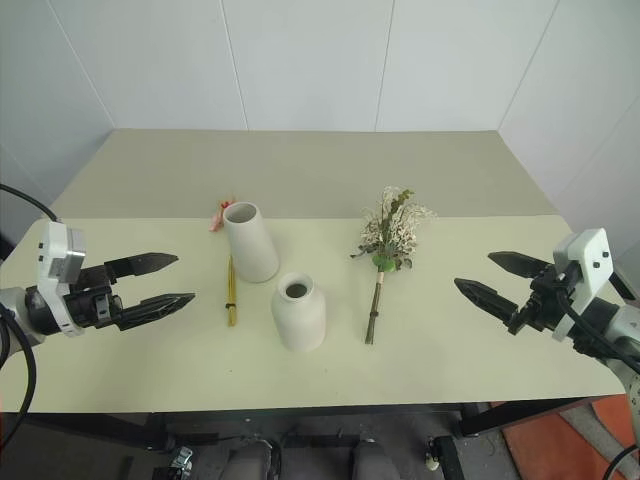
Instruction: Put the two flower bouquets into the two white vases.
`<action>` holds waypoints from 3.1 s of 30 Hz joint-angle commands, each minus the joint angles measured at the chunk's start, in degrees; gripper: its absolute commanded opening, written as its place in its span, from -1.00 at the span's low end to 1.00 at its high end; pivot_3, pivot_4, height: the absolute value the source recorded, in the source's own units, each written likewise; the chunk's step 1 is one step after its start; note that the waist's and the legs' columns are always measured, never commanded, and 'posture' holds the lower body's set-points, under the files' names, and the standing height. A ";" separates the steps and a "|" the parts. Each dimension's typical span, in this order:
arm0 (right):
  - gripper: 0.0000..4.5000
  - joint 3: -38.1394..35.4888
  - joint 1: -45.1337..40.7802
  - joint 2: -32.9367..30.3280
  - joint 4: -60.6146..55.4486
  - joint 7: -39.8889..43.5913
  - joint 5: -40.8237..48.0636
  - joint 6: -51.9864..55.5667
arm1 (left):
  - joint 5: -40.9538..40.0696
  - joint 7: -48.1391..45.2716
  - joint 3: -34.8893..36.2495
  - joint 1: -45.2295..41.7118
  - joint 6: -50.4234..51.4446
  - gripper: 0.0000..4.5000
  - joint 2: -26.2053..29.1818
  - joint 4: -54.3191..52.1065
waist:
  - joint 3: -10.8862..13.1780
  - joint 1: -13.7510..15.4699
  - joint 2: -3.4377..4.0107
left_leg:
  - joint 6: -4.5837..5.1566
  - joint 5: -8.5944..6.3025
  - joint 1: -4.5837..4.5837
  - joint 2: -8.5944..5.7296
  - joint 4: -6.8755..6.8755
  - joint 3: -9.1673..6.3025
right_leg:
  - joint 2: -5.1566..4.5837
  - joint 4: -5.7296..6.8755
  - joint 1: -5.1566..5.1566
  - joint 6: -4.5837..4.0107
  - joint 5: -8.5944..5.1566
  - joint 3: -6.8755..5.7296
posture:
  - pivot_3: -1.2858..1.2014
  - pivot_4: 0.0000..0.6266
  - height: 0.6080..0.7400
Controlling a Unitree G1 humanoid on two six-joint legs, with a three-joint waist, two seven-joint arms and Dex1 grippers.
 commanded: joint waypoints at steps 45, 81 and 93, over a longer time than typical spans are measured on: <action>1.00 5.37 -11.97 -4.10 2.21 12.55 0.68 -3.24 | 13.00 37.61 -24.28 -36.97 49.63 1.00 -10.35 14.21 | 0.00 0.05 -0.04 | 0.00 0.00 -0.03 -0.08 0.06 -0.01 | 0.01 0.04 0.01 -0.01 0.10 0.05 | 0.03 -0.52 1.00; 1.00 6.14 -15.94 -10.17 7.72 26.55 3.60 -4.14 | 25.32 45.76 -11.13 -33.07 45.58 -0.99 -18.35 16.73 | -0.03 -0.10 -0.04 | -0.01 0.00 0.08 -0.12 0.08 -0.02 | -0.01 0.03 0.15 -0.02 0.16 0.10 | 0.03 -0.52 1.00; 1.00 7.86 -16.03 -8.12 7.23 24.98 2.12 -5.60 | 15.72 33.00 -1.68 -36.17 9.88 -0.99 -24.89 10.34 | -0.02 0.54 -0.04 | -0.02 0.01 0.00 -0.13 0.16 -0.01 | -0.05 -0.01 0.15 -0.03 0.21 0.08 | 0.03 -0.52 1.00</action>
